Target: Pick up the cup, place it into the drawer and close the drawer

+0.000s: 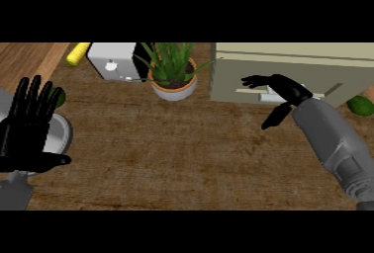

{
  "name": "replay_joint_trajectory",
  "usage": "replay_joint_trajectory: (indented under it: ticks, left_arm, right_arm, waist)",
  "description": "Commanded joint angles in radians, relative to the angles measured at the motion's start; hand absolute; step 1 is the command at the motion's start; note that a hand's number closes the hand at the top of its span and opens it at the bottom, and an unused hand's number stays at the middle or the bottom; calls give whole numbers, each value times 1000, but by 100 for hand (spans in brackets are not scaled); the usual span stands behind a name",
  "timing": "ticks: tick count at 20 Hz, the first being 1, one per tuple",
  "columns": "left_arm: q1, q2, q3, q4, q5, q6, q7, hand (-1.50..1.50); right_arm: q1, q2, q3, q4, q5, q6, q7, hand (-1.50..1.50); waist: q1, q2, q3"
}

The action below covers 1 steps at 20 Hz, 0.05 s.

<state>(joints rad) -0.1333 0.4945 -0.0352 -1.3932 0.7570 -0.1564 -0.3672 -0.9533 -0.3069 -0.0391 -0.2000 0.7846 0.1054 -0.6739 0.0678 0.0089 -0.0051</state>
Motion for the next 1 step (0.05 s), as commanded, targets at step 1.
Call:
replay_joint_trajectory:
  ticks: [1]
  left_arm:
    - [14, -10, -8, -9, -12, 3, -1, -150]
  right_arm:
    - [-57, -53, -32, 45, -4, -62, 87, -150]
  waist:
    - [26, 28, 9]
